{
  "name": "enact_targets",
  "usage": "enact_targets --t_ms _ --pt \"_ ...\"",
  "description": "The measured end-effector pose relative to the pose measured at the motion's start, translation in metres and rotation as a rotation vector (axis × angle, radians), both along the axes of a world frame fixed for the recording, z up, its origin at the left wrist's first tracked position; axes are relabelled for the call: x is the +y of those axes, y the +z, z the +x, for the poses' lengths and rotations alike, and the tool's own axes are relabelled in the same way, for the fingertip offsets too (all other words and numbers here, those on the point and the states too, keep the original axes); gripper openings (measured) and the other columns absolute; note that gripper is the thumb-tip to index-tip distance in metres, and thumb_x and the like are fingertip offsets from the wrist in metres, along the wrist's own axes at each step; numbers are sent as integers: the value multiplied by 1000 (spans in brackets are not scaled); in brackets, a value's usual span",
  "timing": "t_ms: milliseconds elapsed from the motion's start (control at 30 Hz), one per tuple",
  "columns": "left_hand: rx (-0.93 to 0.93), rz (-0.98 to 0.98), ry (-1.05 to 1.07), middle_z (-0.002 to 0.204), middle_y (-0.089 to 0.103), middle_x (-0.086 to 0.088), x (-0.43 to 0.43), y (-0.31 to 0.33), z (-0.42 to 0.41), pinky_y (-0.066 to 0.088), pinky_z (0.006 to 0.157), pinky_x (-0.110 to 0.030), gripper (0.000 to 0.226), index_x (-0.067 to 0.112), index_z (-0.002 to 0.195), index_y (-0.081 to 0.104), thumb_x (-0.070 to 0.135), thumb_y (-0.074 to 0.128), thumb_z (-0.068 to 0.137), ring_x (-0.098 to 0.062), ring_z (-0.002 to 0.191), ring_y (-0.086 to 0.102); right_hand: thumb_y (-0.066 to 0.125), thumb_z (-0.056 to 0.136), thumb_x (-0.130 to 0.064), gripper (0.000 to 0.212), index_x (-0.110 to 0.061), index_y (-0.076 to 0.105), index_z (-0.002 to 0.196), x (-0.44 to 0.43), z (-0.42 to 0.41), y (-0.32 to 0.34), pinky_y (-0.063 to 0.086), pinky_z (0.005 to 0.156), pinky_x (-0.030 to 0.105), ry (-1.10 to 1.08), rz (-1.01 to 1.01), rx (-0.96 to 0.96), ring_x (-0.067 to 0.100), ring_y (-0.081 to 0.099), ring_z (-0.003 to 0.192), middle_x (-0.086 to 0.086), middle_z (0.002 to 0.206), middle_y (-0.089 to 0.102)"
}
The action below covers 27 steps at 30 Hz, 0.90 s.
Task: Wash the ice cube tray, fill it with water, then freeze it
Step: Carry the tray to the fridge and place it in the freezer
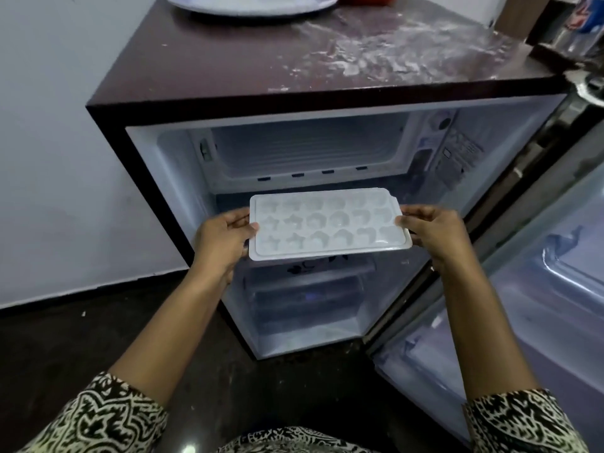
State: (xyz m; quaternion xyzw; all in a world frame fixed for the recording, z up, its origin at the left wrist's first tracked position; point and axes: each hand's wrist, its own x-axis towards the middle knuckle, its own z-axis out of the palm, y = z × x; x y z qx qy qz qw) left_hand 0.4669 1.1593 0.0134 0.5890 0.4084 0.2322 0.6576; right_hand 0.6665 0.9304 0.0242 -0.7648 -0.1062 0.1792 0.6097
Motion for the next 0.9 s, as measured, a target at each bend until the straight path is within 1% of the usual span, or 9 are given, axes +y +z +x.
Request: enact_targets --t_ms 100,200,300,400,500,633,667,800,900 --pt "-11 22 35 93 66 5 7 6 16 55 55 -16 40 1 131 56 -4 60 92 -9 79 65 66 82 1 18 -17 67 79 15 21 6 52 51 16 46 12 -9 3 66 55 -5 72 69" --pt "-17 43 62 91 66 4 17 11 30 55 54 -17 38 1 130 57 -3 60 92 -10 76 65 67 81 -1 13 -12 68 87 28 43 10 53 53 19 86 5 -23 7 67 58 1 77 69" --pt "-19 84 68 96 69 -4 24 14 38 54 52 -17 36 1 127 58 -3 60 92 -10 73 65 67 81 1 17 -9 67 95 39 59 15 57 59 23 112 21 -58 13 65 64 6 81 67" --pt "-13 125 89 108 67 -14 29 16 45 57 66 -24 39 -3 130 56 -2 61 92 -20 84 66 68 80 2 16 -7 66 93 49 72 18 56 57 19 141 54 -71 7 65 57 4 78 67" --pt "2 165 110 114 66 -18 36 17 52 54 80 -33 41 -4 131 57 -2 62 90 -27 95 64 70 79 0 14 -7 67 91 59 82 18 53 53 17 167 35 -98 8 65 59 3 76 67" --pt "24 209 138 114 66 -19 43 17 58 52 71 -26 39 -3 127 60 -3 64 88 -24 92 64 70 79 0 12 -12 66 79 71 89 15 52 50 17 195 37 -69 8 64 57 2 73 66" --pt "29 217 147 115 66 -19 46 17 60 53 72 -27 39 -2 127 61 -3 64 88 -25 94 64 70 80 -1 11 -11 66 80 74 91 15 54 52 17 203 32 -70 11 64 61 3 75 66" --pt "133 291 160 122 65 -18 56 19 72 52 96 -40 35 2 124 64 1 65 89 -32 110 62 70 81 -1 13 -4 65 93 85 101 15 56 57 21 209 17 -84 18 62 71 12 90 65" --pt "242 378 123 127 63 -18 60 24 80 49 99 -40 34 1 126 62 4 61 92 -32 114 60 69 82 -1 25 2 65 106 94 108 19 55 55 18 238 -7 -107 16 60 72 14 99 62"
